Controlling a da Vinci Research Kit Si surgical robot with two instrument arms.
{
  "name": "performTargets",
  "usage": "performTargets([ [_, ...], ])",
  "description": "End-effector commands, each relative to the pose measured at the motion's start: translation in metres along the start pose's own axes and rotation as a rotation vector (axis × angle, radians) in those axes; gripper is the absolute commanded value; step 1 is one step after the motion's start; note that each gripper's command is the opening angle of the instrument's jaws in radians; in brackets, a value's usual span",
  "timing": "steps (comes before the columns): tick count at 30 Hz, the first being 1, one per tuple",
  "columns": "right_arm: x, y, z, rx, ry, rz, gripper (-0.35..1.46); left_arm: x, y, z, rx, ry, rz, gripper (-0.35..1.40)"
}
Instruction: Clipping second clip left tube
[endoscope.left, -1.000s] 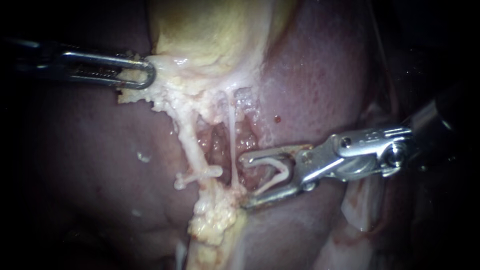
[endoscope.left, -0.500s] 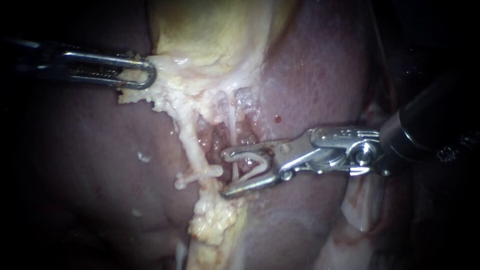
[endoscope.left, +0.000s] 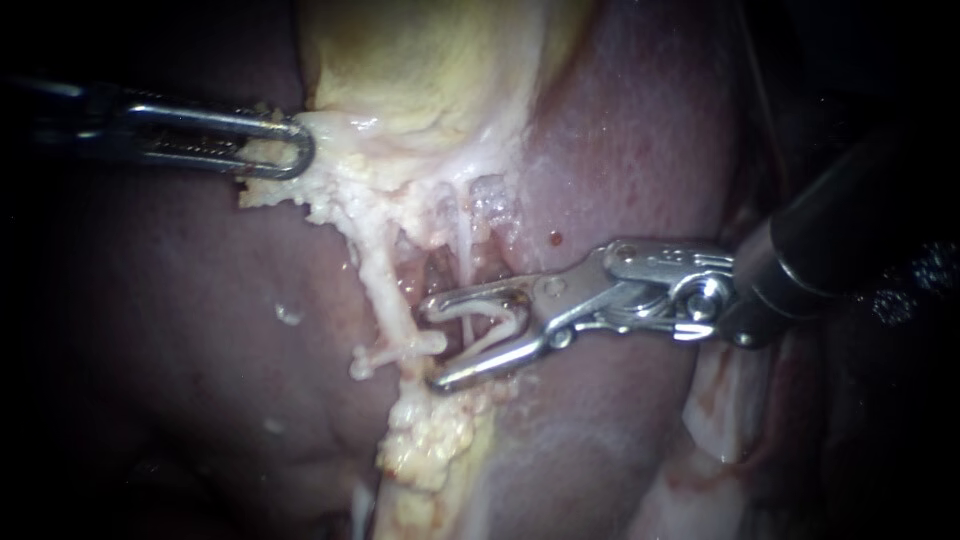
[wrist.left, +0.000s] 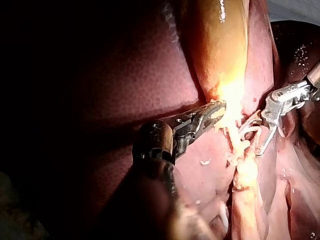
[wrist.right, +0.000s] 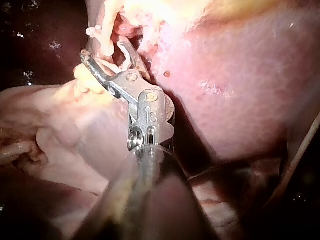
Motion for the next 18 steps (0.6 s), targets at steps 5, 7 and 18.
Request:
performTargets([
  [5, 0.0000, 0.0001, 0.0022, 0.047, 0.012, -0.005, 0.48, 0.0000, 0.0000, 0.0000, 0.000, 0.000, 0.000, -0.35],
  [7, 0.0002, 0.0000, 0.0028, 0.061, 0.022, -0.005, 0.46, 0.0000, 0.0000, 0.0000, 0.000, 0.000, 0.000, -0.35],
  [18, 0.0020, -0.0029, 0.0052, 0.079, 0.052, 0.016, 0.44, 0.0000, 0.0000, 0.0001, 0.001, 0.000, 0.000, -0.35],
])
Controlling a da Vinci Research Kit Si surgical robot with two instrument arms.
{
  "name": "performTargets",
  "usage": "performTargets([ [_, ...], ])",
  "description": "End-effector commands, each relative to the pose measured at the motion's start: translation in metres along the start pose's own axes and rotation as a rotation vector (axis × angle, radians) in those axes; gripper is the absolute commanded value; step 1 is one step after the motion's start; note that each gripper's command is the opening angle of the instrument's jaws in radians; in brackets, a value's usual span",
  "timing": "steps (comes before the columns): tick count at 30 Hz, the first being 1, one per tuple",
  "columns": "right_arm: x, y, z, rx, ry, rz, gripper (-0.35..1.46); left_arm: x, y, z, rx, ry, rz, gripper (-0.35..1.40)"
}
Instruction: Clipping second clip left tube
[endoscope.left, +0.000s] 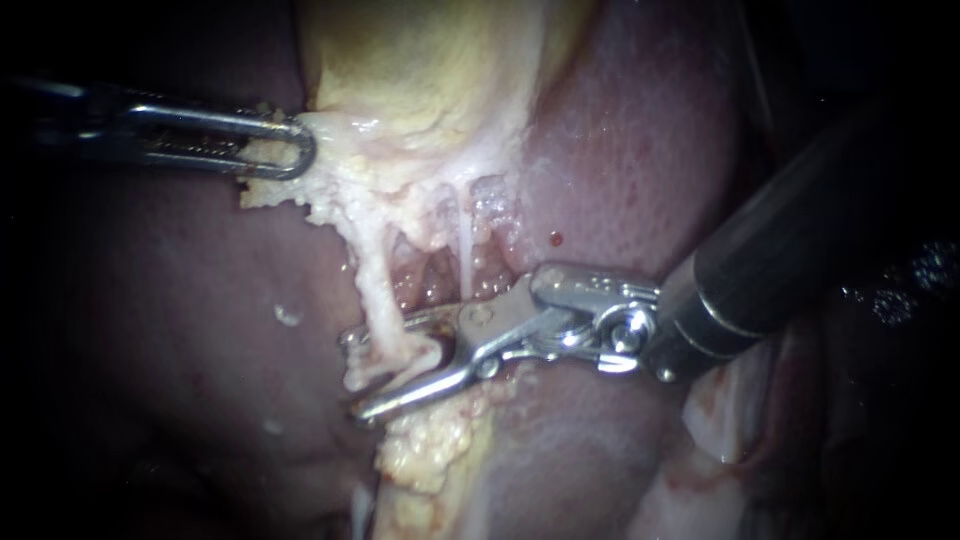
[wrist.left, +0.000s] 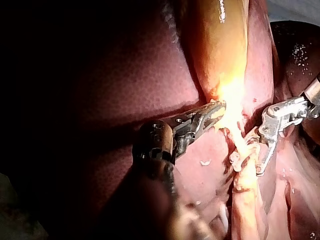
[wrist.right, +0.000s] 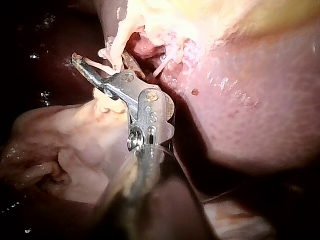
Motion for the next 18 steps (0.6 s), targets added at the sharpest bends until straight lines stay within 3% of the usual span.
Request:
performTargets([
  [1, 0.0003, -0.0004, 0.0000, -0.003, 0.003, 0.000, 0.43, 0.0000, 0.0000, 0.0000, 0.000, 0.000, 0.000, -0.35],
  [6, 0.0019, -0.0022, -0.0001, -0.054, -0.028, -0.010, 0.41, 0.0000, 0.0000, 0.0000, 0.000, 0.000, 0.000, -0.35],
  [11, 0.0024, -0.0041, -0.0003, -0.063, -0.049, -0.018, 0.39, 0.0000, 0.0000, -0.0001, 0.000, 0.000, 0.000, -0.35],
  [18, 0.0025, -0.0052, 0.0000, -0.061, -0.050, -0.018, 0.35, 0.0000, 0.0001, -0.0001, 0.000, 0.000, 0.000, -0.35],
])
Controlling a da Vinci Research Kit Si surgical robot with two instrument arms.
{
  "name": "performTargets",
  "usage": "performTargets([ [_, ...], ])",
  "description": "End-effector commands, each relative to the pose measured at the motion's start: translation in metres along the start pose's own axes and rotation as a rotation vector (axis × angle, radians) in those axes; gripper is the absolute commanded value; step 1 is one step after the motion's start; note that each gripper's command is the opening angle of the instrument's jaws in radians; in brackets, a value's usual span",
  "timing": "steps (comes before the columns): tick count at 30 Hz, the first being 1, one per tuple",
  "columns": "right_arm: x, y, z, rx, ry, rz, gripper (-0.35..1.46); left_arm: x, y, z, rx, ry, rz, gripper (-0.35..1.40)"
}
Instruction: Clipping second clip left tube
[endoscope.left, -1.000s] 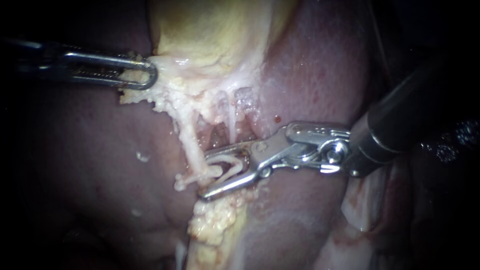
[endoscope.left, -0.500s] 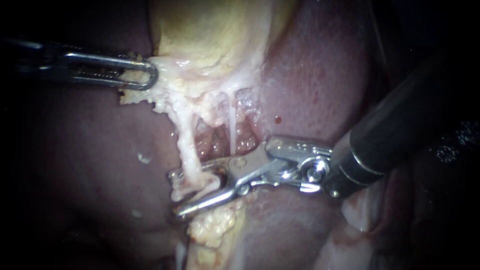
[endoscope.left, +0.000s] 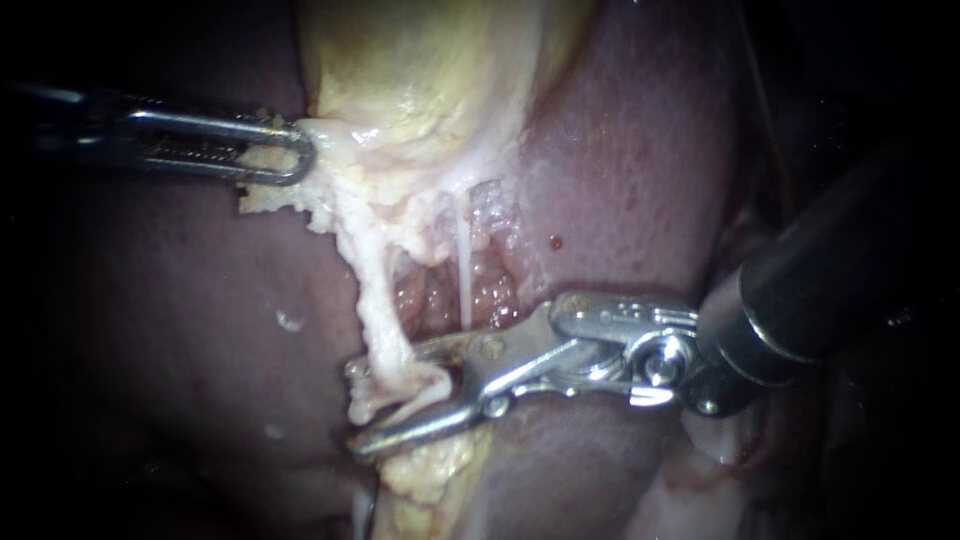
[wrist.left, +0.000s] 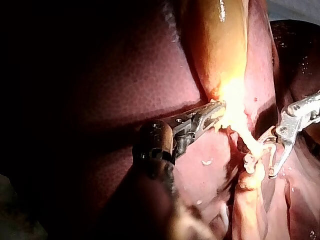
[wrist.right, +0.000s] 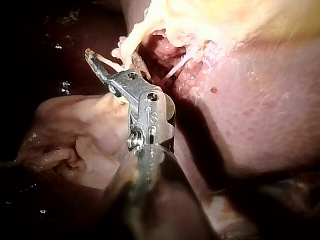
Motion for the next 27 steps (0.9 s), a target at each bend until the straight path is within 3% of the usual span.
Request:
performTargets([
  [1, 0.0000, 0.0000, 0.0000, 0.001, 0.000, 0.000, 0.34, 0.0000, 0.0001, 0.0000, 0.000, 0.000, 0.000, -0.35],
  [18, -0.0001, -0.0005, -0.0008, 0.007, 0.001, 0.024, -0.19, 0.0000, 0.0001, 0.0000, 0.000, 0.000, 0.000, -0.35],
  [20, -0.0002, -0.0006, -0.0010, 0.009, 0.001, 0.036, -0.35, 0.0000, 0.0001, 0.0000, 0.000, 0.000, 0.000, -0.35],
  [27, -0.0002, -0.0008, -0.0013, 0.010, 0.000, 0.035, -0.35, 0.0000, 0.0001, 0.0000, 0.000, 0.000, 0.000, -0.35],
])
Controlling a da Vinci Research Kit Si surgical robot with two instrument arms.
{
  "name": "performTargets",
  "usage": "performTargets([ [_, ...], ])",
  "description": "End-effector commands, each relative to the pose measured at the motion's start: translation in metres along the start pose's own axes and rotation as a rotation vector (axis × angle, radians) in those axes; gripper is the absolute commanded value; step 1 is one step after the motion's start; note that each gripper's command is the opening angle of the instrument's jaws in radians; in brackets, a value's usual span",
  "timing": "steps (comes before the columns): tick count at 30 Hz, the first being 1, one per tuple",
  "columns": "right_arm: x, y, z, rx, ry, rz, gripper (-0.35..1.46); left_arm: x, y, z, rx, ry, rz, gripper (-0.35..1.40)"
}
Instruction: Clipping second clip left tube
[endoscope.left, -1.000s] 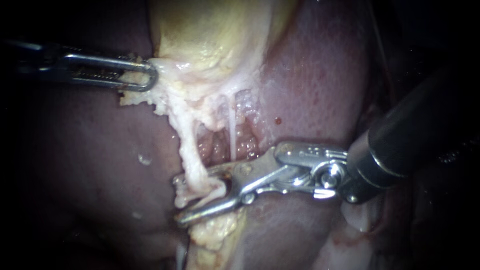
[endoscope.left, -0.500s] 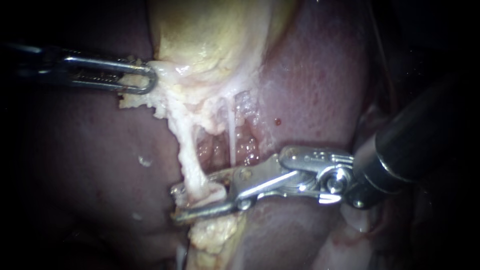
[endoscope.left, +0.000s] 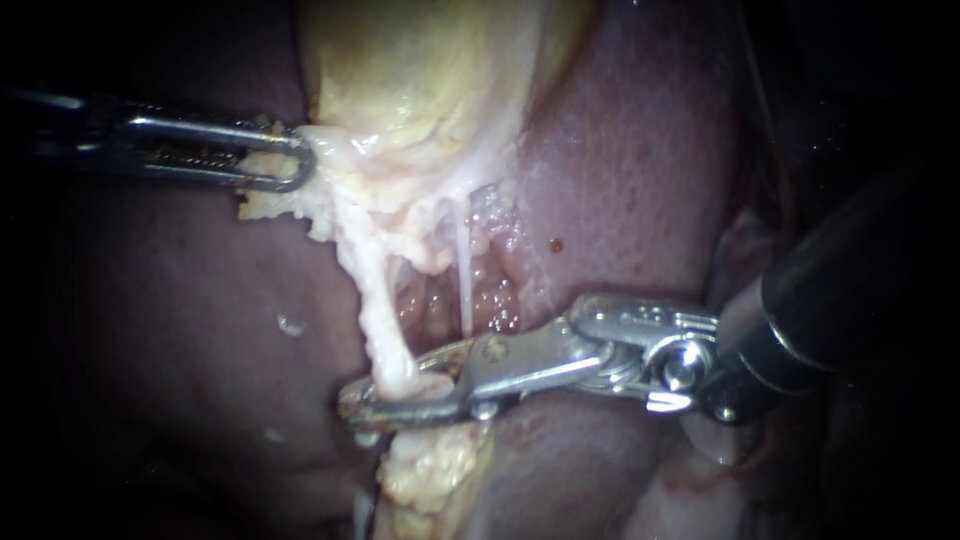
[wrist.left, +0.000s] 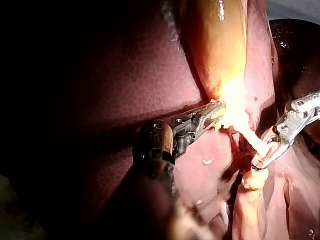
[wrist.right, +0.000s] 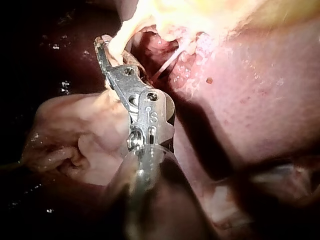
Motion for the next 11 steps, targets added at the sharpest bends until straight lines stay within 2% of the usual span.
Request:
performTargets([
  [1, 0.0000, 0.0000, 0.0000, 0.001, 0.000, -0.001, -0.35, 0.0000, 0.0000, 0.0000, 0.000, 0.000, 0.000, -0.35],
  [11, -0.0001, 0.0002, 0.0001, 0.000, 0.000, -0.001, -0.35, 0.0000, 0.0000, 0.0000, 0.000, 0.000, 0.000, -0.35],
])
